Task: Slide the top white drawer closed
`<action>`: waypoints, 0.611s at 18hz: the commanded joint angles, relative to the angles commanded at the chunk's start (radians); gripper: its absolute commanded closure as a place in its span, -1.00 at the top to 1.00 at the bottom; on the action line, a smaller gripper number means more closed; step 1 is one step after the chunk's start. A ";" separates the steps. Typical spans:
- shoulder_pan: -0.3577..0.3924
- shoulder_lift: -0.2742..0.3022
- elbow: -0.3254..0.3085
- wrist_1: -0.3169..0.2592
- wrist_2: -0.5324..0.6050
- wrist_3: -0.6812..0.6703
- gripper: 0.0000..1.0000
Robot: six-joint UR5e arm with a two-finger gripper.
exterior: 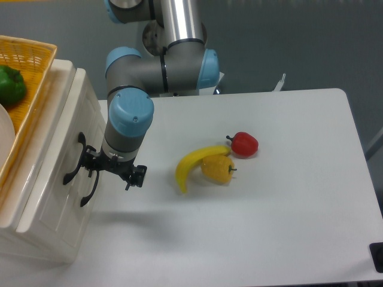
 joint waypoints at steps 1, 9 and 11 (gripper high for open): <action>0.002 0.003 0.000 0.000 -0.002 0.002 1.00; 0.002 0.006 -0.003 0.000 0.000 0.002 1.00; 0.002 0.005 -0.003 0.000 0.002 0.002 1.00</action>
